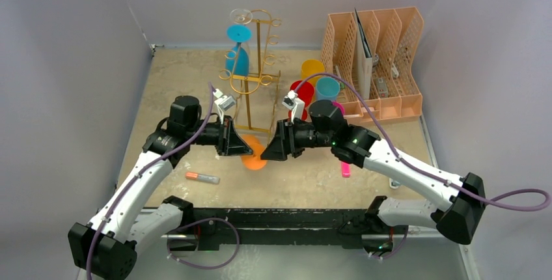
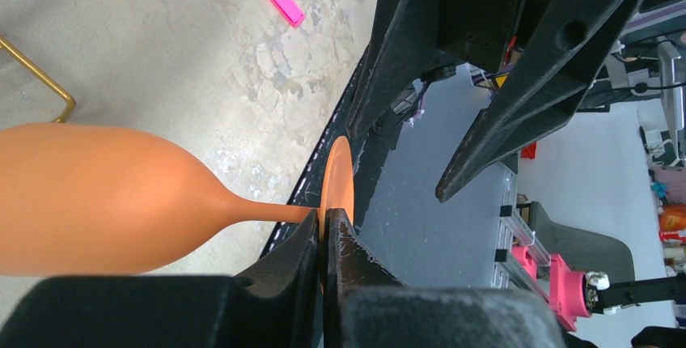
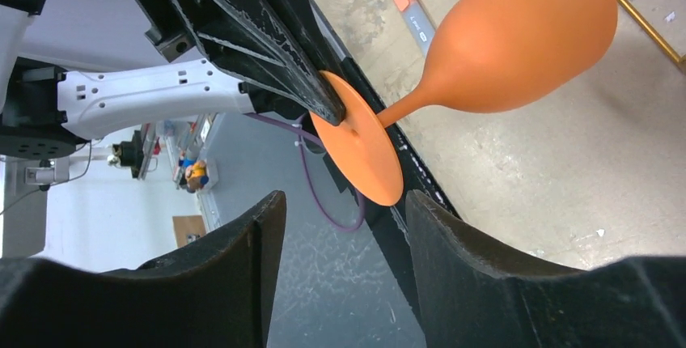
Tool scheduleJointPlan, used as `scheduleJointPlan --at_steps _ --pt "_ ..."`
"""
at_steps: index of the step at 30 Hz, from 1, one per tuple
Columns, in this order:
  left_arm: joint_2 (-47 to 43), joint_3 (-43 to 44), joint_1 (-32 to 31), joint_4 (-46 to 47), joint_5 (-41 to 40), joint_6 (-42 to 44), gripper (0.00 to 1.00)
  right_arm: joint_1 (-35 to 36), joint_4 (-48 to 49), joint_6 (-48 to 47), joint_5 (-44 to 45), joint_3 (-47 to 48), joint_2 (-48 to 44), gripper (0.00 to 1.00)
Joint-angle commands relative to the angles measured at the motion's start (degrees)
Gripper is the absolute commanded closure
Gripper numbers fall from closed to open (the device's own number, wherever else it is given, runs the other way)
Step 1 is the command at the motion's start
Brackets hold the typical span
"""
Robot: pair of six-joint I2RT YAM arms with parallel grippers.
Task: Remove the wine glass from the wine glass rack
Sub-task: Place the wine glass at the center of the board.
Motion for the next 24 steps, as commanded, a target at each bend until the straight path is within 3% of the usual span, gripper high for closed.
scheduleJointPlan --at_steps 1,6,9,14,16,23,24 --pt "-0.05 2.64 -0.15 2.2 -0.15 -3.46 1.0 0.08 -1.76 -1.51 -2.62 3.52 0.33 0.42" --pt "1.59 0.73 -0.16 10.14 4.44 -10.45 1.0 0.08 -0.79 -1.04 -2.78 3.7 2.53 0.44" --pt "1.35 1.48 -0.14 9.35 6.39 -8.66 1.0 -0.16 1.86 2.97 0.99 3.15 2.68 0.48" --pt "0.68 1.86 -0.11 9.14 6.38 -7.61 1.0 -0.71 9.14 5.22 -3.15 2.89 2.36 0.56" --pt "1.37 1.92 -0.11 8.93 6.48 -8.32 1.0 -0.76 8.04 3.95 -4.02 3.52 2.19 0.62" --pt "3.73 2.25 -0.16 8.46 4.66 -10.48 1.0 -0.81 11.6 6.74 -4.91 0.61 2.7 0.99" --pt "3.62 2.4 -0.12 8.24 4.01 -10.36 1.0 -0.87 12.48 6.87 -5.41 0.44 2.65 1.0"
